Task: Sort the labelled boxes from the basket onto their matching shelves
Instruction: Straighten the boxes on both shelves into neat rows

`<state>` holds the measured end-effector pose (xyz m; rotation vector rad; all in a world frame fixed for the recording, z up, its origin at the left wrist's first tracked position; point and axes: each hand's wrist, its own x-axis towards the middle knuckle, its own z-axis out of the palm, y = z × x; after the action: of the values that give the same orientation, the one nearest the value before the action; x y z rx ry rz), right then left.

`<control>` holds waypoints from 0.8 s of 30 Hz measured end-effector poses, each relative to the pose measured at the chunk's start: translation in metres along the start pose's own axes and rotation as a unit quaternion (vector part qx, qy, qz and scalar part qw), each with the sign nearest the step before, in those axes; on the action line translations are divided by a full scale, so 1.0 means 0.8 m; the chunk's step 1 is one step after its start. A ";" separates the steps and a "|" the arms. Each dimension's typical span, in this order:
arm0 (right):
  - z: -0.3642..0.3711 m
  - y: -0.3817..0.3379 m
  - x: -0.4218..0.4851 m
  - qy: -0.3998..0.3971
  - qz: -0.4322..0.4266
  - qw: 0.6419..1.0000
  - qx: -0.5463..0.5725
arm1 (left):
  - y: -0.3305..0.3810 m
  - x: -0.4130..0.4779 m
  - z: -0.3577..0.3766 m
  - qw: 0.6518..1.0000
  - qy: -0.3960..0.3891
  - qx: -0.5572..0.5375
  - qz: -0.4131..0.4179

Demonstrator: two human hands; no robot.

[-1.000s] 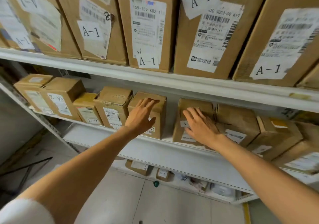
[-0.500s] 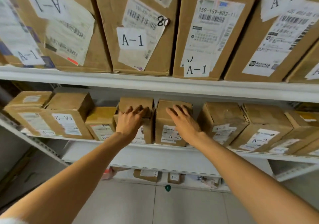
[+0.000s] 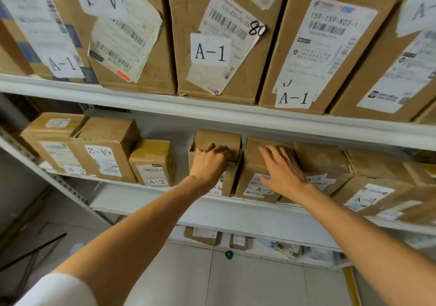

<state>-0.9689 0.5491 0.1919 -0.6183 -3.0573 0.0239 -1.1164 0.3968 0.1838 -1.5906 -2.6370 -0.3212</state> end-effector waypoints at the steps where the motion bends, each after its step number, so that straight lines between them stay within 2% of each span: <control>1: -0.002 -0.010 0.002 0.009 -0.009 1.000 0.003 | -0.004 -0.002 -0.001 1.000 -0.003 -0.011 0.006; 5: -0.006 -0.075 0.022 0.055 -0.070 0.996 0.027 | -0.048 -0.029 -0.017 0.997 0.033 -0.075 -0.013; 9: 0.001 -0.155 0.050 0.073 -0.139 0.987 0.035 | -0.137 -0.081 -0.047 0.991 0.098 -0.051 -0.071; 12: 0.003 -0.217 0.070 0.069 -0.161 0.984 0.040 | -0.211 -0.114 -0.070 0.987 0.108 -0.028 -0.117; 16: 0.015 -0.289 0.107 -0.004 -0.164 0.986 0.028 | -0.302 -0.133 -0.084 0.986 0.043 0.041 -0.159; 20: 0.029 -0.347 0.144 -0.082 -0.121 0.989 0.029 | -0.356 -0.122 -0.083 0.987 -0.051 0.099 -0.115; 22: 0.039 -0.364 0.155 -0.086 -0.099 0.991 0.008 | -0.360 -0.116 -0.077 0.987 -0.074 0.095 -0.103; 24: 0.044 -0.372 0.160 -0.065 -0.090 0.993 -0.024 | -0.357 -0.115 -0.066 0.989 -0.056 0.084 -0.108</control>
<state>-1.2033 0.3239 0.1648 -0.3527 -3.2359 -0.0127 -1.3276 0.1777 0.1785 -1.3136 -2.8393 -0.0141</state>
